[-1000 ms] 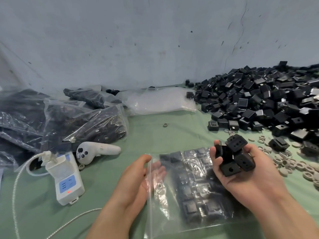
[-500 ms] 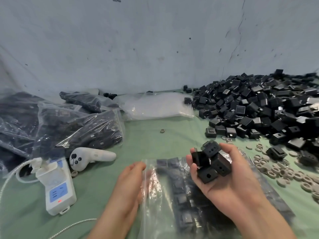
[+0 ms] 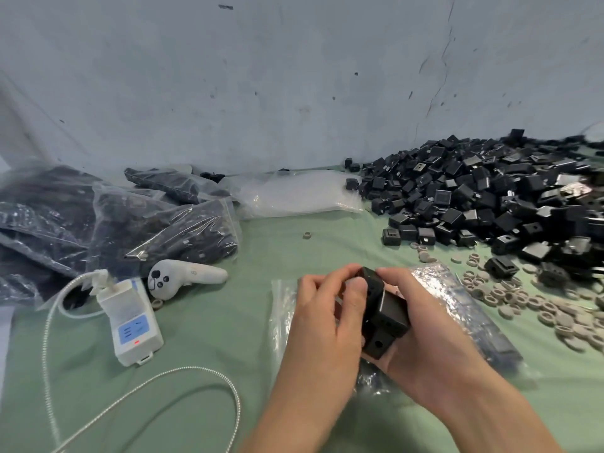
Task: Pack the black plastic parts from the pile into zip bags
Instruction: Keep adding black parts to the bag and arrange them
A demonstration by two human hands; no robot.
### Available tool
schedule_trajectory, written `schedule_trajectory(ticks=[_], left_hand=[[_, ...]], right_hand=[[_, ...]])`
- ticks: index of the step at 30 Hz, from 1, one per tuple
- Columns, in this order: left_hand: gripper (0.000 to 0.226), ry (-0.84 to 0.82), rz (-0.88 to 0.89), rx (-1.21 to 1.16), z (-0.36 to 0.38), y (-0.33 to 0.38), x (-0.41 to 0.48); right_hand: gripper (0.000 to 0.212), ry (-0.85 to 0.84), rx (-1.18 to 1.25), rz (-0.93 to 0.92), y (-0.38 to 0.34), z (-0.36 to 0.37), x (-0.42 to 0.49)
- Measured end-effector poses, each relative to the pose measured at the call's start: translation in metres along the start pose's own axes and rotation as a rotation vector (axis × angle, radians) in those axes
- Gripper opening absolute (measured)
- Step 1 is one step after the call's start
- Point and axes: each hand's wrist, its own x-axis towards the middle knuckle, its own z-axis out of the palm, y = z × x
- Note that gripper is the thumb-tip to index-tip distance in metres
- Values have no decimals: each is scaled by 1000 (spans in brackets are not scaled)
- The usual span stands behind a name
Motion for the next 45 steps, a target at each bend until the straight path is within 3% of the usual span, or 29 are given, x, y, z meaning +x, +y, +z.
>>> schedule_trajectory(ticks=[3,7,11,15,20,26,30,33,36,45], left_hand=[[12,-29,-29,-47,-5,4,-12],[24,39,-4,37,0,8,-26],[21,281,-94,-101,-20,6,-25],[21,542,-185,62,-68,-23,-18],[17,415,-421,225,-76,-53,-15],[11,287,-454,341,-69,-56,-7],[7,220,-467,252,-62,-55,-3],[17,176,-456,249,-55,-52,-1],[24,234,-471,211,-55,-52,-1],[12,216,-534,-94,-43,-53,8]], right_hand=[[24,16,62,14,4,-3,-12],[20,69,206,30,10,-6,-18],[33,114,275,25,8,-7,-21],[27,169,359,-47,0,-17,-22],[18,189,437,-73,-8,-26,-20],[19,165,433,-72,-9,-30,-15],[20,153,416,-62,-12,-32,-11],[20,141,429,-58,-13,-33,-6],[20,110,443,-57,-15,-31,-3],[15,109,406,16,-20,-24,8]])
